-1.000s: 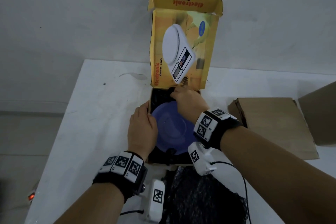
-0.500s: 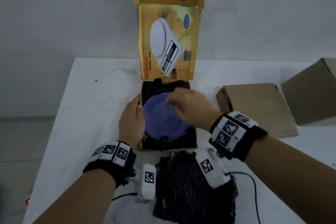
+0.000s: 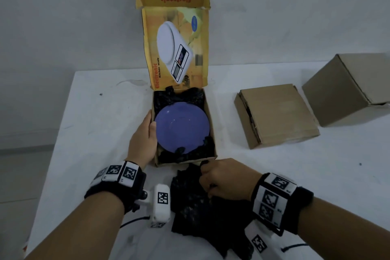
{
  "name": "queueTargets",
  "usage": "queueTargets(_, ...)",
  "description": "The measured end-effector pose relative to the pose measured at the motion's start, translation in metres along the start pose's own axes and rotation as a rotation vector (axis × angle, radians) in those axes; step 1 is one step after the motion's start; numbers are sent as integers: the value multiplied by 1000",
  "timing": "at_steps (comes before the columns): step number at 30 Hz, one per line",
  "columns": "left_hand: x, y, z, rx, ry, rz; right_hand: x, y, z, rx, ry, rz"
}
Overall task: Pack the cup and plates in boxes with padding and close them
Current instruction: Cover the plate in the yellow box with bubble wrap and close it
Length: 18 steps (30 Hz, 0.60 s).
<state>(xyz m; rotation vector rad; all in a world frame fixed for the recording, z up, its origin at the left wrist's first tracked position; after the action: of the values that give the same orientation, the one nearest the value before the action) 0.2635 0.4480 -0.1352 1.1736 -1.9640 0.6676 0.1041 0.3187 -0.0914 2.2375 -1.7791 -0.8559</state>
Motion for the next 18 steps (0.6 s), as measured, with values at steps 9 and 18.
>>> queueTargets(9, 1, 0, -3, -4, -4, 19, 41, -1, -83, 471, -499, 324)
queueTargets(18, -16, -1, -4, 21, 200, -85, 41, -41, -94, 547, -661, 542)
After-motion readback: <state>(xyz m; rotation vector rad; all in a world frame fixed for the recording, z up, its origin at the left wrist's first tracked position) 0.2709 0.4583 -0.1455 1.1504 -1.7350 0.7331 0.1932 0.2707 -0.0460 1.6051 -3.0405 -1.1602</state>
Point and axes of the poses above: each hand's wrist, its own y-axis away from the middle knuckle, its own z-axis out of the palm, x = y × z, the point moved 7 cm from there along -y, towards the middle knuckle, and after that the axes turned 14 degrees about z, right-handed, at the moved point
